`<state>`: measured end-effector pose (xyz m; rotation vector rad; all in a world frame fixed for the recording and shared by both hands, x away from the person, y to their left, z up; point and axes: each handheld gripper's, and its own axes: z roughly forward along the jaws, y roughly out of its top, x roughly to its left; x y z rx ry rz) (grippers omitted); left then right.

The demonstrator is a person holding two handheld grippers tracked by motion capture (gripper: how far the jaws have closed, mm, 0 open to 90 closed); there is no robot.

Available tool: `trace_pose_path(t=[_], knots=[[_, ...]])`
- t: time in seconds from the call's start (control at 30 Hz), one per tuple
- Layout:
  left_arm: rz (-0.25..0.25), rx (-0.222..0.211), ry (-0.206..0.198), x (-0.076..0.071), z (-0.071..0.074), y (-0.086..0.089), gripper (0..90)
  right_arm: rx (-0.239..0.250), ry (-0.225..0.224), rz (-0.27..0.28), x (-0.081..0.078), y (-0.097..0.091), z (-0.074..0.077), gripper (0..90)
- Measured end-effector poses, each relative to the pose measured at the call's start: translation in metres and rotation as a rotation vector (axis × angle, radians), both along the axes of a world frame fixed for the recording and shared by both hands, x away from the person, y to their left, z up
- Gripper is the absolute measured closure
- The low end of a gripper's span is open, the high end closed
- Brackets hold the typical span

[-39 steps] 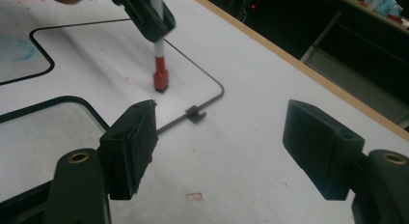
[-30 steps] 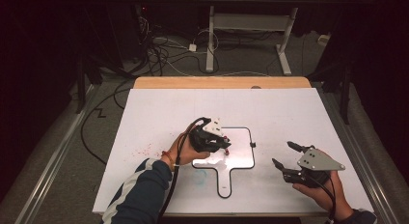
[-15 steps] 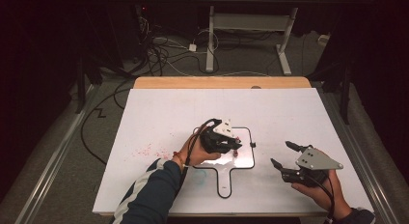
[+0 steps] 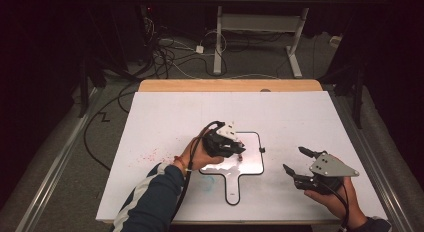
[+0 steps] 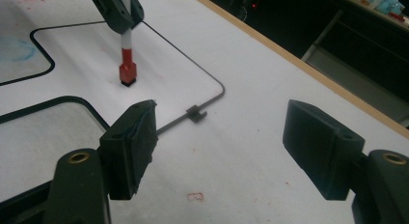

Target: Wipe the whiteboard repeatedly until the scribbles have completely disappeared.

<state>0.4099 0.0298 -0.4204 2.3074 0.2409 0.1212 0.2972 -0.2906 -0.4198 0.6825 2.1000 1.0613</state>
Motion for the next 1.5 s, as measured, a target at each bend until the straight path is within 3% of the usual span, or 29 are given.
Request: trace_pose_path(t=[0.2,0.4,0.83,1.1,1.33,1.5], knots=[[0.045,0.029,-0.007,0.0,0.001,0.029,78.8,-0.005,0.0,0.007,0.0,0.003,0.0,28.6],[0.079,0.029,0.005,-0.003,-0.001,0.054,78.7,-0.008,0.004,0.01,0.001,0.004,-0.001,28.7],[0.1,0.074,0.003,-0.007,-0.001,0.073,78.7,-0.009,0.006,0.012,0.002,0.005,-0.001,28.6],[0.073,0.07,0.012,-0.005,0.0,0.058,78.7,-0.01,0.004,0.012,0.002,0.005,-0.001,28.7],[0.015,0.027,0.01,-0.005,-0.005,0.021,78.7,-0.009,0.004,0.013,0.002,0.005,-0.001,28.7],[-0.04,0.04,-0.004,-0.006,-0.003,-0.007,78.7,-0.008,0.001,0.01,0.001,0.004,0.0,28.7]])
